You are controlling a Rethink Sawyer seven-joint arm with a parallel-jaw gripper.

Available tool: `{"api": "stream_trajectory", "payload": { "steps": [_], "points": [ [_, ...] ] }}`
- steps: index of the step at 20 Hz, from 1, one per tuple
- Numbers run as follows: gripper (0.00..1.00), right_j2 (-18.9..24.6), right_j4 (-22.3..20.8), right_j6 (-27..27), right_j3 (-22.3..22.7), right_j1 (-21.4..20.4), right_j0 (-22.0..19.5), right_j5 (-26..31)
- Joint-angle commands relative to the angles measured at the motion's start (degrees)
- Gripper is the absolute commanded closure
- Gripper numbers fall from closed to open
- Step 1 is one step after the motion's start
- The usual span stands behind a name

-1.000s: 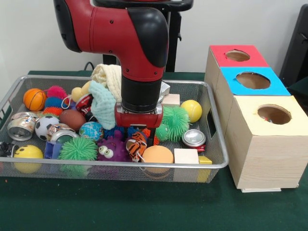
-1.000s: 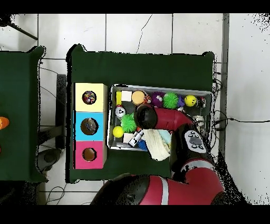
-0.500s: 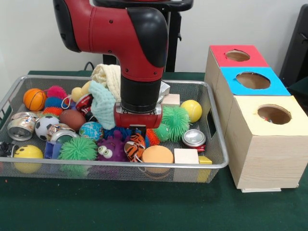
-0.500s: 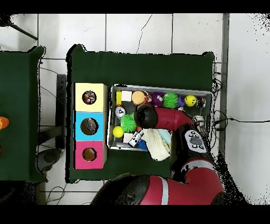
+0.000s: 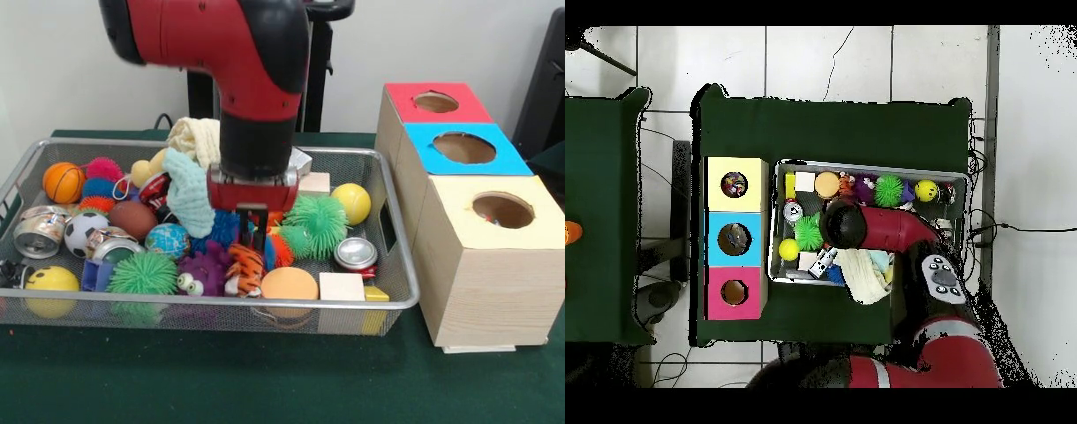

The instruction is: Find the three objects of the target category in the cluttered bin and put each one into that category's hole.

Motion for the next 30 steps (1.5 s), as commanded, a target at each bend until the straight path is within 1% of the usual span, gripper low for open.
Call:
{"api": "stream_trajectory", "payload": {
  "steps": [1, 3, 6, 8, 16, 21, 24, 28, 30],
  "points": [
    [1.00, 4.19, 3.98, 5.38, 13.55, -18.86, -0.74, 9.93],
    [1.00, 3.53, 5.92, 5.67, 15.52, -23.17, 0.15, 14.20],
    [1.00, 3.43, 7.46, 5.99, 16.04, -24.88, 0.71, 17.12],
    [1.00, 3.51, 7.90, 5.95, 15.88, -24.78, 0.79, 17.48],
    [1.00, 3.47, 7.88, 5.93, 16.18, -23.37, 0.69, 15.25],
    [1.00, 2.55, 7.97, 8.26, 18.48, -21.17, 0.67, 11.98],
    [1.00, 2.33, 7.81, 9.17, 19.77, -20.06, 0.48, 9.11],
    [1.00, 2.04, 7.71, 9.37, 20.70, -20.03, 0.54, 8.13],
    [1.00, 1.75, 8.21, 10.45, 21.71, -20.07, 0.92, 7.45]
  ]
}}
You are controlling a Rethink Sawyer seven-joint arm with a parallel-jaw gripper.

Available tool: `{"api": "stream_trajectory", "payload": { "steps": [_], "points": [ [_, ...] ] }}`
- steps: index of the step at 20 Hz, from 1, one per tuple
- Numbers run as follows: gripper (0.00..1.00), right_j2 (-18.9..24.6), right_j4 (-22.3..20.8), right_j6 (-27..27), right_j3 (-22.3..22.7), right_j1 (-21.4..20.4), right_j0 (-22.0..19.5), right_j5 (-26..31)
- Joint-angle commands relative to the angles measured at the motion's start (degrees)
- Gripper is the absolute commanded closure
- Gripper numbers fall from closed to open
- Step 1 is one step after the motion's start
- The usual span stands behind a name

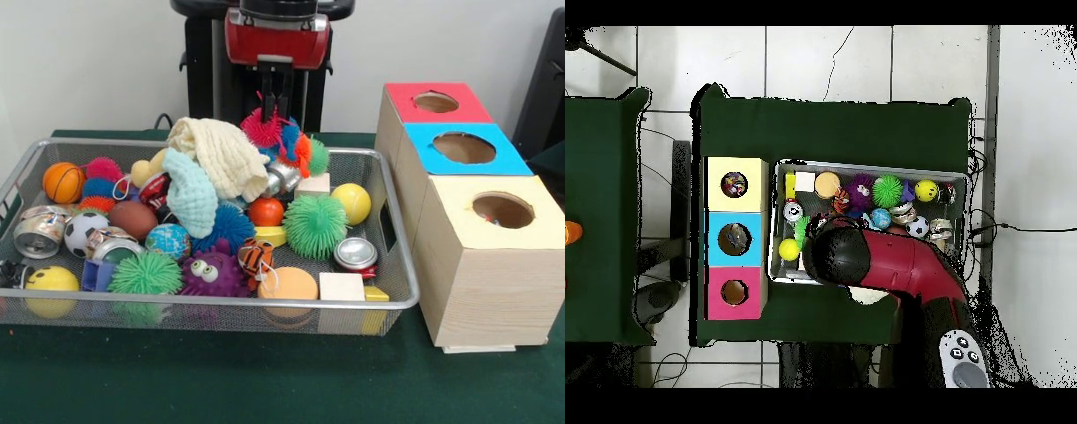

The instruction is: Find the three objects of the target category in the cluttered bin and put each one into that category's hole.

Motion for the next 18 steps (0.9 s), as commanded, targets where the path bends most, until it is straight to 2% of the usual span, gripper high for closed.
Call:
{"api": "stream_trajectory", "payload": {
  "steps": [1, 4, 7, 12, 18],
  "points": [
    [1.00, 1.40, 1.74, 11.14, 8.17, 1.94, 0.44, -3.89],
    [1.00, 1.12, 1.76, 11.56, 9.50, 2.03, 0.31, -5.51],
    [1.00, 1.92, 0.02, 6.52, 8.80, 2.50, -3.42, -4.47],
    [1.00, 3.92, -4.07, -3.26, 3.42, 4.43, -10.69, -1.60],
    [1.00, 6.24, -7.56, -8.61, 0.35, 4.21, -15.93, 2.23]
  ]
}}
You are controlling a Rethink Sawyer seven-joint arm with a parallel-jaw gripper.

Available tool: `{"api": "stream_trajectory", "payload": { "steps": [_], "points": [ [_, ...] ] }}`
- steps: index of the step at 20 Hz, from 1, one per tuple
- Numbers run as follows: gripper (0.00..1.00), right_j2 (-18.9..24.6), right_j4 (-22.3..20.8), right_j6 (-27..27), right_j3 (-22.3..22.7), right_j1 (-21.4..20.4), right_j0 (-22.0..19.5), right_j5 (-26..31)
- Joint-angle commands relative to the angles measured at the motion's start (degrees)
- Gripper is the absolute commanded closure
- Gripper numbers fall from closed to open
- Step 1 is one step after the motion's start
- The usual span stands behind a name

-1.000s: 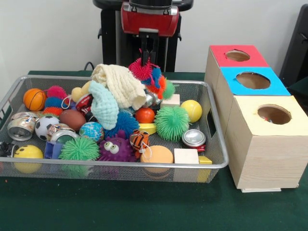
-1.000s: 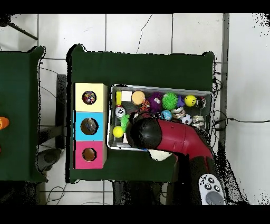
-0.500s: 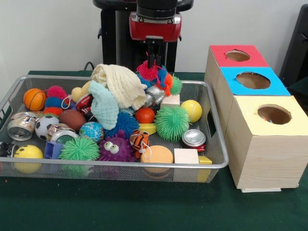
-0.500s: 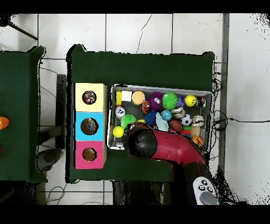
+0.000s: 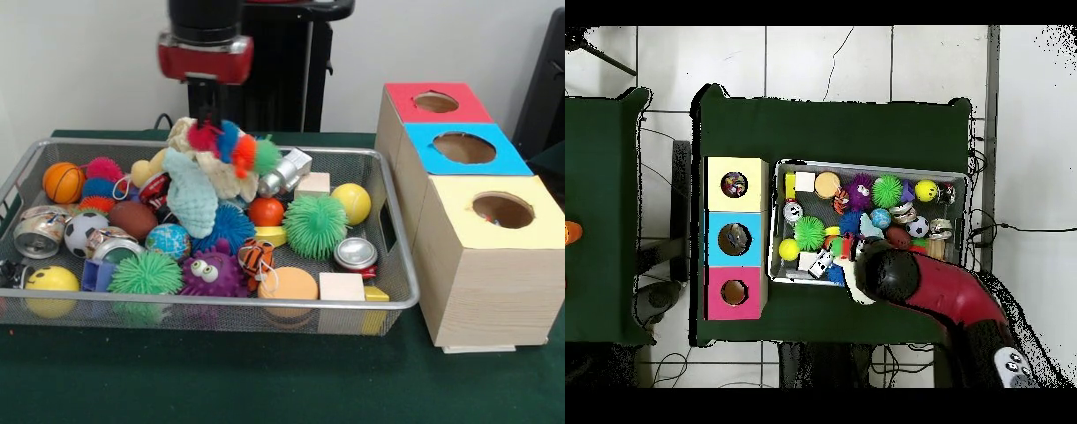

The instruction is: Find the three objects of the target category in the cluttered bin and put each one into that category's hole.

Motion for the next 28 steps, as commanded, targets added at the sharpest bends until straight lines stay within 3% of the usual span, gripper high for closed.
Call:
{"api": "stream_trajectory", "payload": {
  "steps": [1, 10, 26, 27, 28],
  "points": [
    [1.00, 5.91, -5.79, -9.27, -3.95, 1.31, -5.86, 5.19],
    [1.00, 9.50, -9.81, -10.14, -6.10, 1.74, -10.38, 7.45],
    [1.00, 11.97, -15.84, -8.98, -10.26, 3.59, -11.22, 7.71],
    [0.00, 12.05, -16.56, -8.31, -10.35, 3.42, -11.22, 7.21],
    [0.00, 12.00, -16.60, -8.19, -10.40, 3.43, -11.20, 7.18]
  ]
}}
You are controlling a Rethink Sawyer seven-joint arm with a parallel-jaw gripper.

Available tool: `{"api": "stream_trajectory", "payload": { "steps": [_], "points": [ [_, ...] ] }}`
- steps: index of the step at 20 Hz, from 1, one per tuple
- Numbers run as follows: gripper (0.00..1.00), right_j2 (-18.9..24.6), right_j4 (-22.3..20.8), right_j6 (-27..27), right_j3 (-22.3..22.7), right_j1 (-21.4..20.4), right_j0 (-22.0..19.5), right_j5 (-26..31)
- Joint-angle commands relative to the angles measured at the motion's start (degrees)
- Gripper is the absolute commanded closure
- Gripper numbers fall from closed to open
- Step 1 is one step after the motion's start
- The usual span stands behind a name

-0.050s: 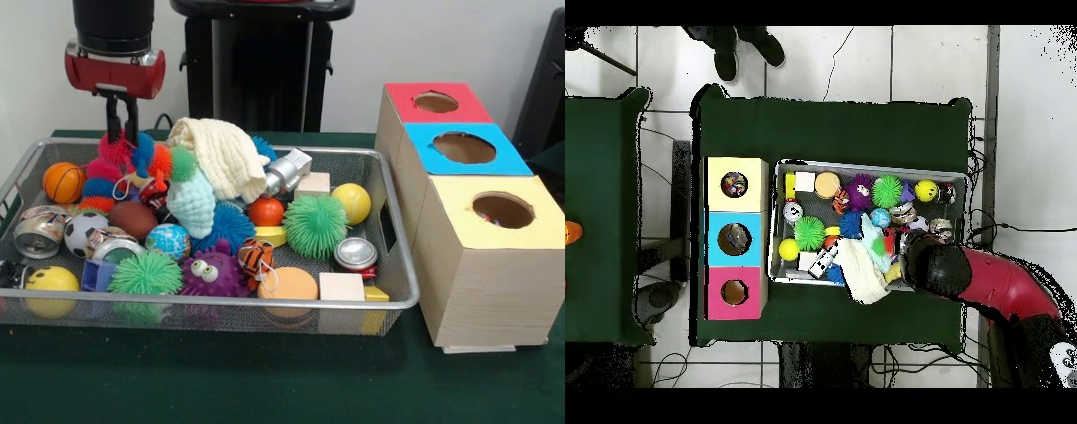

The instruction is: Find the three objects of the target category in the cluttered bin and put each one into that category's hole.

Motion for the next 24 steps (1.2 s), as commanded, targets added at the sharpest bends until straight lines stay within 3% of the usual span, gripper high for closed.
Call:
{"api": "stream_trajectory", "payload": {
  "steps": [1, 13, 19, 24],
  "points": [
    [0.00, 5.08, -4.32, -8.07, -3.98, 1.39, -0.59, 5.81],
    [0.00, 5.70, -4.45, -7.65, -5.26, 3.15, -0.39, 7.25],
    [0.00, 5.17, -2.70, -0.24, -1.39, 3.41, 3.40, 2.42],
    [0.00, 5.59, -0.30, 2.83, -0.32, 4.14, 5.17, 1.42]
  ]
}}
